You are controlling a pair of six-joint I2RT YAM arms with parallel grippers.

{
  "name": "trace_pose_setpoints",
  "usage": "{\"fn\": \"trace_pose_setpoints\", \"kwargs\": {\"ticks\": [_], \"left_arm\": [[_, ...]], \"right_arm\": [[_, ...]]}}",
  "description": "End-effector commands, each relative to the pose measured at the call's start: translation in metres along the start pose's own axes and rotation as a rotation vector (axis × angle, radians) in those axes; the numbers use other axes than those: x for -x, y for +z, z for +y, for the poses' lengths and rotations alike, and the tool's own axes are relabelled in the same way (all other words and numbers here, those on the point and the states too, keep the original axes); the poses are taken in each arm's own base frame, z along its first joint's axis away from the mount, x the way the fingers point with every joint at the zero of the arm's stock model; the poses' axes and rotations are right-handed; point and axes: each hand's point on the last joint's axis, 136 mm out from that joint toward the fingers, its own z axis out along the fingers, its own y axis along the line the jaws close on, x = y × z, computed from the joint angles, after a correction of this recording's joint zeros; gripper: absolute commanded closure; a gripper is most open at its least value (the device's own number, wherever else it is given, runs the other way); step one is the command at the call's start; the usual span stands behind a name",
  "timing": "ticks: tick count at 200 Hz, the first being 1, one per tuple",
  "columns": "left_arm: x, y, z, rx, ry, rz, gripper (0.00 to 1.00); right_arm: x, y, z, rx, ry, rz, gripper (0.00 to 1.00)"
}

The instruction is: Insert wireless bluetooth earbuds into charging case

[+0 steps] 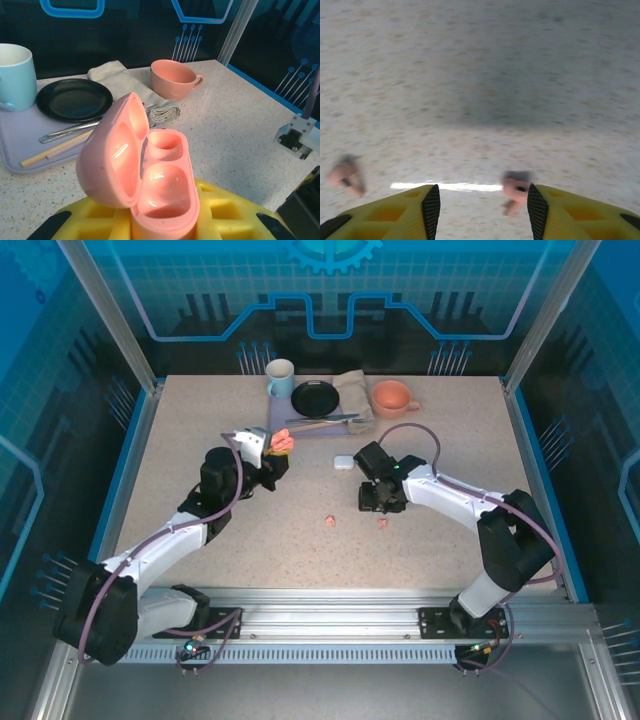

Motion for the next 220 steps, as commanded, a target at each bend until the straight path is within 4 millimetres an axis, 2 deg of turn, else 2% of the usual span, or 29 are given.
{"fn": "trace_pose_setpoints", "kwargs": {"ticks": [1, 40, 61, 85, 112, 159, 186, 220], "left_arm": [[0.011, 0.003, -0.009, -0.06, -0.01, -0.028, 1.0], [0.006, 0.008, -0.021, -0.113, -0.006, -0.012, 1.0], [0.004, 0.009, -0.025, -0.126, 0.001, -0.008, 1.0], [0.003, 0.009, -0.021, -0.1, 0.002, -0.009, 1.0], [0.006, 0.007, -0.01, -0.04, -0.001, -0.013, 1.0], [0.01, -0.005, 0.014, 0.054, -0.019, -0.018, 1.0], [0.009, -0.012, 0.026, 0.094, -0.03, -0.024, 1.0], [0.01, -0.02, 0.037, 0.123, -0.046, -0.036, 1.0]], "right_arm": [[-0.009, 0.002, -0.039, -0.173, 0.071, 0.032, 0.47], [-0.018, 0.018, -0.039, -0.173, 0.113, 0.065, 0.47], [-0.019, 0.02, -0.025, -0.126, 0.092, 0.058, 0.49], [-0.011, 0.01, 0.017, 0.0, -0.003, 0.009, 0.49], [-0.007, 0.002, 0.067, 0.094, -0.214, -0.05, 0.48], [-0.013, 0.007, 0.117, 0.107, -0.431, -0.073, 0.51], [-0.016, 0.013, 0.13, 0.072, -0.473, -0.061, 0.6], [-0.018, 0.025, 0.122, -0.022, -0.476, -0.042, 0.76]]}}
